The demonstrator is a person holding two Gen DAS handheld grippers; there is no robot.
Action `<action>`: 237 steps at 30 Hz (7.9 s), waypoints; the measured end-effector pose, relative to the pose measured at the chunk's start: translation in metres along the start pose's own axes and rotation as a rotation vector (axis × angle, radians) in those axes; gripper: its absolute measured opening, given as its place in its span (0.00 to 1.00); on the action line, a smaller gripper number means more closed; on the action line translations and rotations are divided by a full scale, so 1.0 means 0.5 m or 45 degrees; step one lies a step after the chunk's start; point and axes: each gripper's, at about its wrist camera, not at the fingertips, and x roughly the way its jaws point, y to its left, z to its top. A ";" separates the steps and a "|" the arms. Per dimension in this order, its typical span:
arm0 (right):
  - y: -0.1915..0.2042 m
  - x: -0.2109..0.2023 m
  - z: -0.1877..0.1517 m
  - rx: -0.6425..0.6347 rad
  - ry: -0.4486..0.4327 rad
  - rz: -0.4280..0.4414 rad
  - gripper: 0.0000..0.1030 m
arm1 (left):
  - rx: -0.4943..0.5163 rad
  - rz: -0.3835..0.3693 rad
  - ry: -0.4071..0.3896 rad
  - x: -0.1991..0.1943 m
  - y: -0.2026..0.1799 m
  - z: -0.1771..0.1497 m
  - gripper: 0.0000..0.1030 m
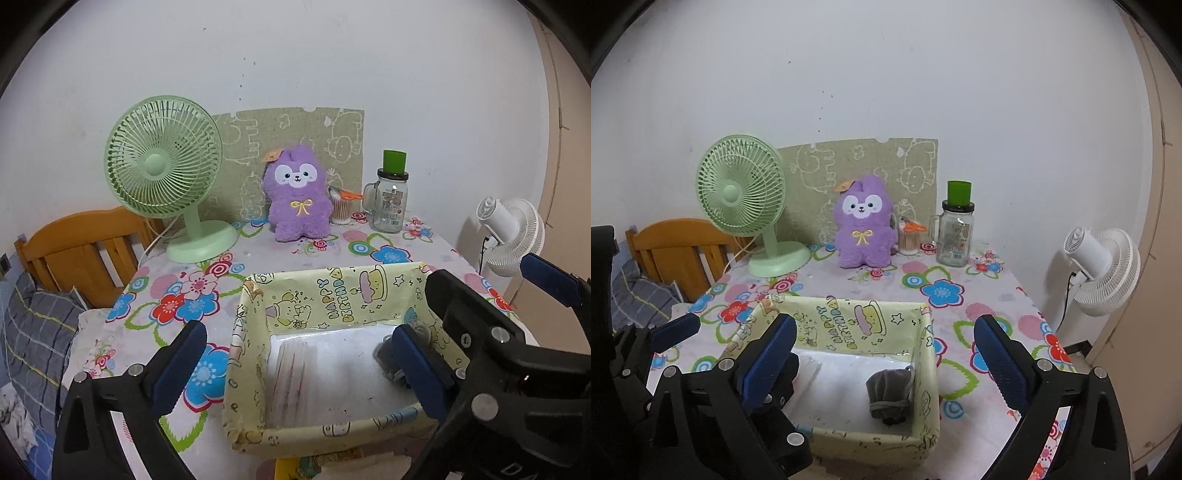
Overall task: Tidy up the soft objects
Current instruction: 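Open the left tool to drop the pen bag while the right tool drops the sock into the box, then withdraw both open tools from the box back toward the remaining items, then move the left tool to the green tissue pack while the right tool approaches the pink packet, then grasp the green tissue pack with the left tool while the right tool grasps the pink packet, then carry the tissue pack with the left tool while the right tool carries the pink packet over the box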
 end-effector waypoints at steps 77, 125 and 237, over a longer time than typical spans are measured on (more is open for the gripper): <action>0.011 -0.222 -0.188 0.061 0.071 0.035 0.97 | -0.099 -0.043 -0.016 -0.204 -0.043 -0.219 0.99; 0.015 -0.135 -0.314 0.112 0.311 0.045 0.91 | -0.184 -0.088 0.204 -0.122 -0.019 -0.344 0.74; 0.017 -0.217 -0.116 0.065 0.015 0.041 0.42 | -0.113 -0.069 -0.068 -0.220 -0.043 -0.158 0.51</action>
